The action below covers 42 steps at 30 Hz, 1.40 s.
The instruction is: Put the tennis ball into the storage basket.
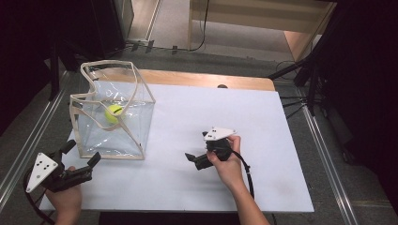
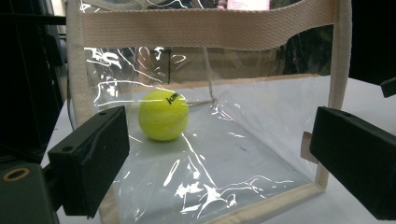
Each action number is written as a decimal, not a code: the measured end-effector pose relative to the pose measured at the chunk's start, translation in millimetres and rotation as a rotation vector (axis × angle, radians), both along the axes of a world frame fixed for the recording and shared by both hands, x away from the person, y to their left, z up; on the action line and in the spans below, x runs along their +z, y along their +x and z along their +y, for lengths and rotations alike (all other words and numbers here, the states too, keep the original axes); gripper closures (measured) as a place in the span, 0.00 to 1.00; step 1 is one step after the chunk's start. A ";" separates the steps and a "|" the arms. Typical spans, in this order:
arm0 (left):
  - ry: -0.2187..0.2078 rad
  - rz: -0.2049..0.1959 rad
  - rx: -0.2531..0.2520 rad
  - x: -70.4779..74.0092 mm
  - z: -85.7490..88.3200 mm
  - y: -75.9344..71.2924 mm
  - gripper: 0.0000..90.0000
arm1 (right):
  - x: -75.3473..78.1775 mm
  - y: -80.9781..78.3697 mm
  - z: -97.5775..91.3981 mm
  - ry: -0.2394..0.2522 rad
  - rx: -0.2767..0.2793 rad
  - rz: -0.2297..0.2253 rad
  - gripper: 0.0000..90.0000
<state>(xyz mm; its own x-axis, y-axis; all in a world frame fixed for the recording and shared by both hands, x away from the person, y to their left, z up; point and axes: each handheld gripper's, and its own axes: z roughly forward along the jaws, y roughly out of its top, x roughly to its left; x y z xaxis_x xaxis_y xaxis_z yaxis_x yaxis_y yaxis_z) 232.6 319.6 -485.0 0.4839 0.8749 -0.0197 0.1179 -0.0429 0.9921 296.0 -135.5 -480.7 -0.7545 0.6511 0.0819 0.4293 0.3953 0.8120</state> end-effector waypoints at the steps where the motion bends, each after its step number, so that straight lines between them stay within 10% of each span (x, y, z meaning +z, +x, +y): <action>1: 0.001 0.001 0.000 0.1 -0.1 0.0 0.06 | -0.5 -0.8 -2.9 -0.002 -0.006 -0.005 0.00; 42: 0.010 0.003 0.001 -0.1 -1.3 -0.4 0.06 | -18.9 -36.9 -100.2 0.001 -0.193 0.012 0.00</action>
<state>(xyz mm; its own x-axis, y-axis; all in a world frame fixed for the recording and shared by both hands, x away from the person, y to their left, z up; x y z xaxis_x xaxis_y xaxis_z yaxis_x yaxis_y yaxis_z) 232.3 318.3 -485.1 0.4834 0.8753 -0.0124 0.1211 -0.0528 0.9912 259.0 -235.7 -499.6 -0.6144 0.7838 0.0906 0.5066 0.3039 0.8068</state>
